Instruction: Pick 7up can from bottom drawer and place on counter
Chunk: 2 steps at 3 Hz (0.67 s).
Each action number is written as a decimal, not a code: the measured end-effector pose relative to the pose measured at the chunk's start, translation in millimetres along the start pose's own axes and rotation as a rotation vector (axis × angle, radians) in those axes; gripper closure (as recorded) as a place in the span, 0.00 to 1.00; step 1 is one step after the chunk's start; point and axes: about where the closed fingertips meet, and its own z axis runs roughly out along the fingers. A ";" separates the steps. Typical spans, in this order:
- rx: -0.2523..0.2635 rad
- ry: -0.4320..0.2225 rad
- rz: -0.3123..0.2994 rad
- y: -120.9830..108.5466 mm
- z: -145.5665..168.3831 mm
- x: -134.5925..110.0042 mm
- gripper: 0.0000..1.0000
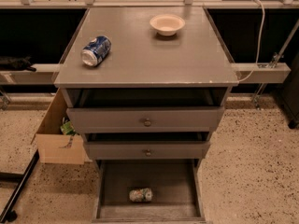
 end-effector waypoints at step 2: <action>0.088 -0.021 -0.124 -162.4 -10.6 -95.1 0.00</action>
Offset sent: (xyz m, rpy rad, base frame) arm 0.2734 0.1933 -0.0087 -0.0566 0.1212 0.2641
